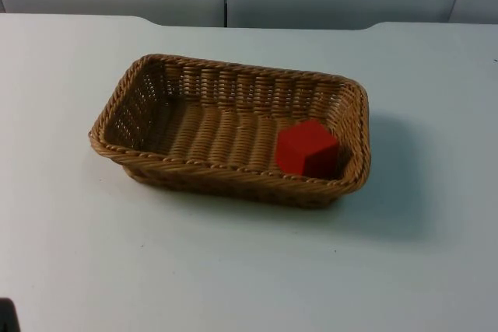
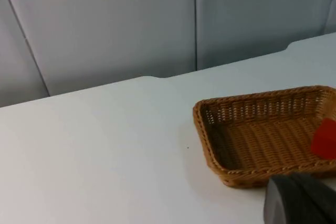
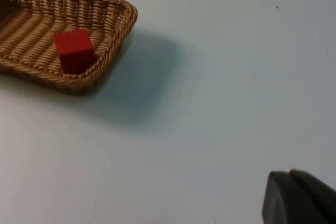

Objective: Pick up the basket with the left hand and place the cube into the basket with the right hand.

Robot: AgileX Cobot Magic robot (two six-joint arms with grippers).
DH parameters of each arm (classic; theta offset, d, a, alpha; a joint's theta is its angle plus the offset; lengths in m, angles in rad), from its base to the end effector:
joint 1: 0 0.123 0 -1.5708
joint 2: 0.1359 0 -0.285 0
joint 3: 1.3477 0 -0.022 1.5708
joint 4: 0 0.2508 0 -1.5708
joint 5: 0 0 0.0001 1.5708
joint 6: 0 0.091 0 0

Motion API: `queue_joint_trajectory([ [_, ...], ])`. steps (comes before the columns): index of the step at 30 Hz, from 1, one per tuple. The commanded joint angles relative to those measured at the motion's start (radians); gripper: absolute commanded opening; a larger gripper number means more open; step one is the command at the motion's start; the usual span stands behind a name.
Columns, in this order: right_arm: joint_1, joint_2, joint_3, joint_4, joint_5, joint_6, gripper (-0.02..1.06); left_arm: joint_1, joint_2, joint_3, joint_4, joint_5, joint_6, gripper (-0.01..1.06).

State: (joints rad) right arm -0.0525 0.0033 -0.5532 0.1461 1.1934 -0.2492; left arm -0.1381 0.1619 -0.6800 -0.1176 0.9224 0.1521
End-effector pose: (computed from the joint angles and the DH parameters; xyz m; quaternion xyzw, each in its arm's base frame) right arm -0.0164 0.0132 0.2820 -0.0950 0.8666 -0.0013 0.4899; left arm 0.0062 -0.0095 0.3394 0.1156 0.8002 -0.0547 0.5860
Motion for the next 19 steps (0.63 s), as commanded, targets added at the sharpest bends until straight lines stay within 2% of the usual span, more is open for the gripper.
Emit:
queue_joint_trajectory([
  [1,0.005,-0.003,0.012,0.027,-0.017,-0.045,0.00,-0.005,-0.110,0.033,0.090,0.055,-0.070,0.00],
  [2,0.005,-0.003,0.012,0.027,-0.017,-0.045,0.00,-0.005,-0.110,0.033,0.090,0.055,-0.070,0.00],
  [6,0.023,-0.003,0.015,0.041,-0.048,-0.056,0.00,-0.005,-0.162,0.050,0.224,0.194,-0.165,0.00],
  [10,0.042,-0.003,0.042,0.041,-0.089,-0.045,0.00,-0.005,-0.162,0.090,0.213,0.182,-0.220,0.00],
  [19,0.043,-0.003,0.040,0.036,-0.091,-0.038,0.00,-0.005,-0.162,0.166,0.207,0.154,-0.200,0.00],
])
